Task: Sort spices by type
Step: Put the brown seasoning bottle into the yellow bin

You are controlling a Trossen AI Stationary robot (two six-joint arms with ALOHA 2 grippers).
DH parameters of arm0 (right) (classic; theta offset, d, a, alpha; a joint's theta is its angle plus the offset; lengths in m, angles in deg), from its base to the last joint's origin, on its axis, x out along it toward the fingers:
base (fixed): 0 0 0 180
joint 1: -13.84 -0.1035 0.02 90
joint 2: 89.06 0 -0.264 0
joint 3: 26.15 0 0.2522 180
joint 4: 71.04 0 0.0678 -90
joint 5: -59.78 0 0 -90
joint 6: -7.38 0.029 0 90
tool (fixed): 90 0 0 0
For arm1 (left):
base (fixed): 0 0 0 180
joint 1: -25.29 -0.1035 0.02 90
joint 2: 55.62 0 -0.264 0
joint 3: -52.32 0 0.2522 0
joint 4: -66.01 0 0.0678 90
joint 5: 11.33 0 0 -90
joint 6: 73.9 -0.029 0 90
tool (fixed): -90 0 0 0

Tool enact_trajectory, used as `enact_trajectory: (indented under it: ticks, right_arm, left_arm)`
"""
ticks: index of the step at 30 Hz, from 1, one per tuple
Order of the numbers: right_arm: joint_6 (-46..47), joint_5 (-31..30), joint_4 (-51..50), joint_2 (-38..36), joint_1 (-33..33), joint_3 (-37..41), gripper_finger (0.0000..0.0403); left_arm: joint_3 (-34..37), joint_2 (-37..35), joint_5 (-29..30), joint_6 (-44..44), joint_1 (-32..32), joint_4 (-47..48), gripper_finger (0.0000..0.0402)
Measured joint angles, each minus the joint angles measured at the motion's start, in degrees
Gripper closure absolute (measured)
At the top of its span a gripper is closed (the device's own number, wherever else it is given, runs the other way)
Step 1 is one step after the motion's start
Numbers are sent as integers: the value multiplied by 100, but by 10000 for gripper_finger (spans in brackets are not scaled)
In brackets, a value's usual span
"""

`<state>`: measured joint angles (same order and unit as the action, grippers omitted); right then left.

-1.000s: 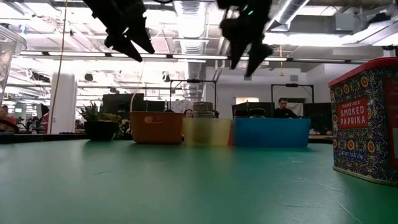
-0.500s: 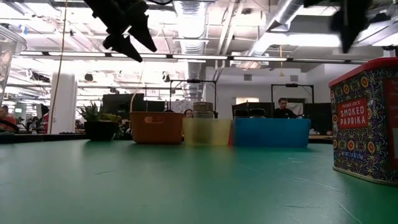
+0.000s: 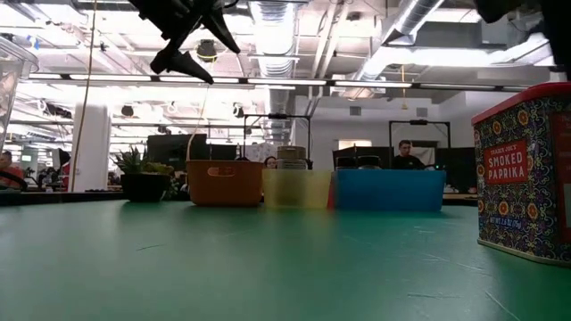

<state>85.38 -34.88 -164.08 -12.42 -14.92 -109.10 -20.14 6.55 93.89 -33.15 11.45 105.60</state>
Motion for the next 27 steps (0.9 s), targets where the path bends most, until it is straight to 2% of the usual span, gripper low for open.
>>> enact_trajectory:
  ticks: [11, 17, 21, 27]
  right_arm:
    - [706, 44, 760, 341, -280, -2, 26]
    - [903, 193, 433, 563, -280, -4, 16]
    - [906, 202, 647, 611, -277, -4, 8]
    - [912, 246, 604, 699, -210, -4, 4]
  left_arm:
    - [0, 0, -355, -2, 6, 16, 45]
    - [0, 0, -691, -233, 6, 49, 45]
    - [0, 0, -904, -372, 6, 55, 45]
    - [0, 0, -947, -494, 6, 202, 45]
